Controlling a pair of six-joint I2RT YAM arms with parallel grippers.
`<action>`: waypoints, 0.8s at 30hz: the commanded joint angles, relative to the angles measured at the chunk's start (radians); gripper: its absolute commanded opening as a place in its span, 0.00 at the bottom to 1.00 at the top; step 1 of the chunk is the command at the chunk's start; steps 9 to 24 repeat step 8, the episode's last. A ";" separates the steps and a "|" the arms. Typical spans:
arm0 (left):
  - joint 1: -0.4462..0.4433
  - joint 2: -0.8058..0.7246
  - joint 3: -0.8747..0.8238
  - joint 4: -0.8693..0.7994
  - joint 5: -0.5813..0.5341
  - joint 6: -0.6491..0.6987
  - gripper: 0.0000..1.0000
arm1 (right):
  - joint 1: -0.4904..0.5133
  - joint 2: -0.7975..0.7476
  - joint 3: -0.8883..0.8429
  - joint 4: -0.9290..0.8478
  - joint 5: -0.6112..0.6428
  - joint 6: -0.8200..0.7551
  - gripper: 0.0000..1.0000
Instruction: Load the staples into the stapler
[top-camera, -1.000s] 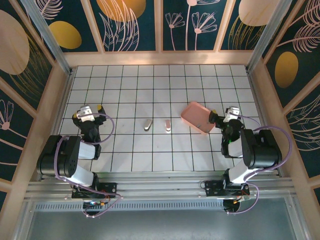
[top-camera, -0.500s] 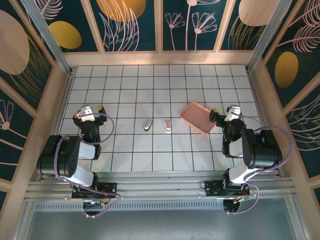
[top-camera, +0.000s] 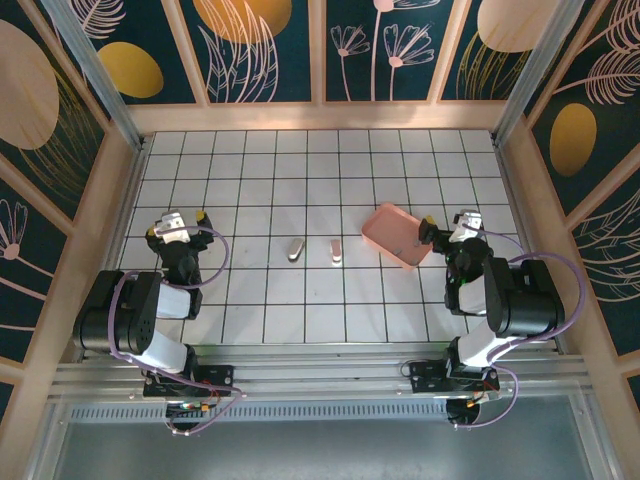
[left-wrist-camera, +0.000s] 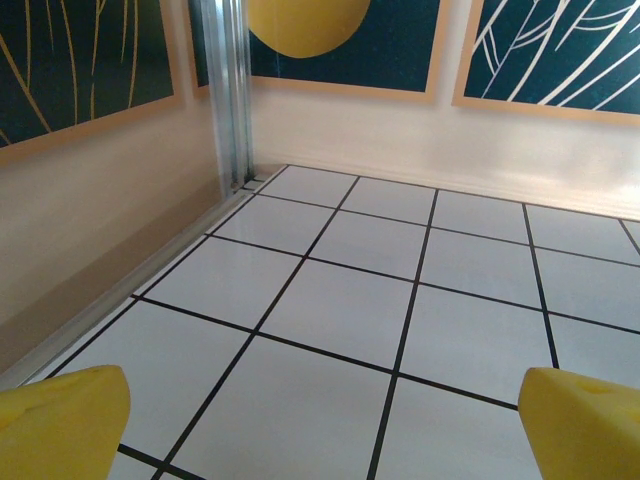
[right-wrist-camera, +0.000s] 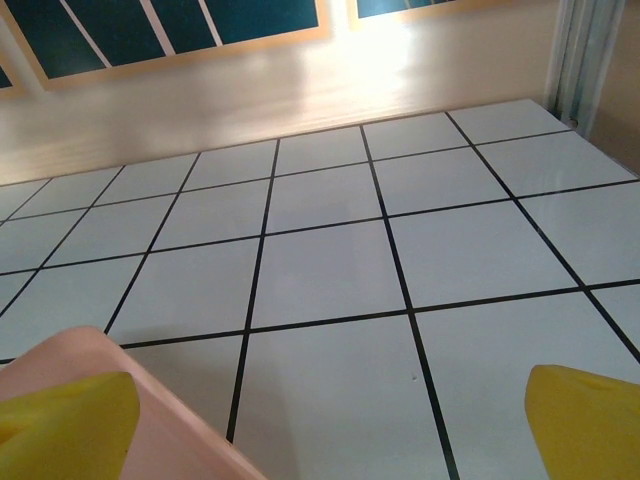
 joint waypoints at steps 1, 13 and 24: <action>0.006 -0.005 0.006 0.001 0.007 -0.017 0.99 | -0.009 -0.003 0.008 0.048 -0.017 0.000 0.99; 0.006 -0.006 0.004 0.004 0.013 -0.014 0.99 | -0.017 -0.003 0.006 0.055 -0.030 0.005 0.99; 0.006 -0.006 0.004 0.004 0.013 -0.014 0.99 | -0.017 -0.003 0.006 0.055 -0.030 0.005 0.99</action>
